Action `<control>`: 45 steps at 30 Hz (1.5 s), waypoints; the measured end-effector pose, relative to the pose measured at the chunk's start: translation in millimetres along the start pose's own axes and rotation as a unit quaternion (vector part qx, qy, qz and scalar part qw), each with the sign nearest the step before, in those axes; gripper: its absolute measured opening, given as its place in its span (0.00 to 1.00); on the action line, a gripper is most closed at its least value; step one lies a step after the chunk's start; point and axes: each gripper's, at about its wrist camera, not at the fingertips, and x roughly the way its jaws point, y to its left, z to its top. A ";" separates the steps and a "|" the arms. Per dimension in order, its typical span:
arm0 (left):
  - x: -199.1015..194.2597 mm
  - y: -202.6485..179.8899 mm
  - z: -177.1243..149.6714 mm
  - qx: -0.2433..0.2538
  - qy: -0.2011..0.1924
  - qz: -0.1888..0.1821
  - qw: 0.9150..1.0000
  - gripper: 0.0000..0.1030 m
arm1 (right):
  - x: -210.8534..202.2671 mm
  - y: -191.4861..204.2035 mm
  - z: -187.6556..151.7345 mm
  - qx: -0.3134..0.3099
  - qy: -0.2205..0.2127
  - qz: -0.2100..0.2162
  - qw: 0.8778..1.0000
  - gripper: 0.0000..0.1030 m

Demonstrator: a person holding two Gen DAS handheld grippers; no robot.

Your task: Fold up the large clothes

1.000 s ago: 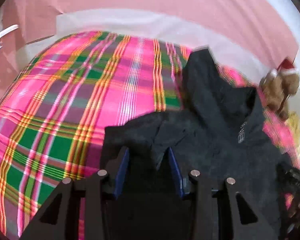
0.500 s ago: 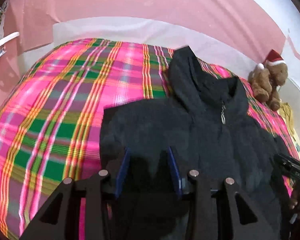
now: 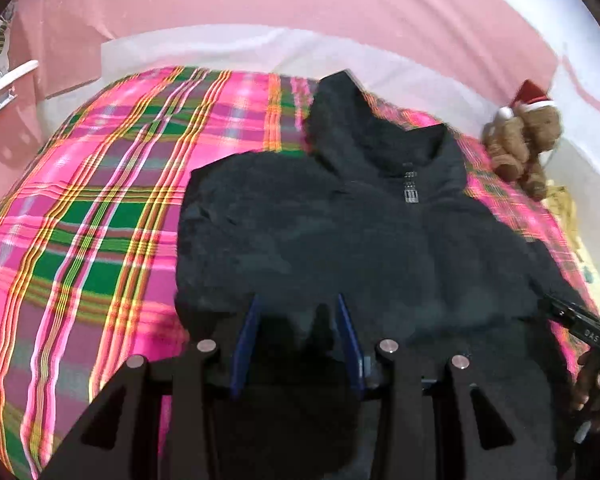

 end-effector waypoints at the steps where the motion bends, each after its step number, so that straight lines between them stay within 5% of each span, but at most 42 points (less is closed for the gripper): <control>1: -10.8 -5.8 -4.8 0.003 -0.006 -0.003 1.000 0.41 | -13.2 -1.0 -4.7 0.005 -0.011 0.003 1.000 0.55; 9: -78.9 -52.0 -49.6 0.019 -0.032 -0.028 0.999 0.52 | -95.2 -9.0 -44.0 0.035 -0.053 0.017 0.998 0.56; 20: -124.5 -86.2 -71.9 0.031 -0.062 -0.055 0.996 0.58 | -155.8 -37.7 -66.7 0.056 -0.090 -0.036 0.994 0.57; 33: -106.6 -83.1 -48.3 0.048 -0.067 -0.025 0.996 0.60 | -119.5 -136.3 -71.1 0.163 -0.057 -0.069 0.983 0.66; 45: -68.6 -50.8 -24.2 0.021 -0.070 0.007 0.997 0.62 | -57.6 -257.1 -76.7 0.303 -0.016 -0.094 0.948 0.66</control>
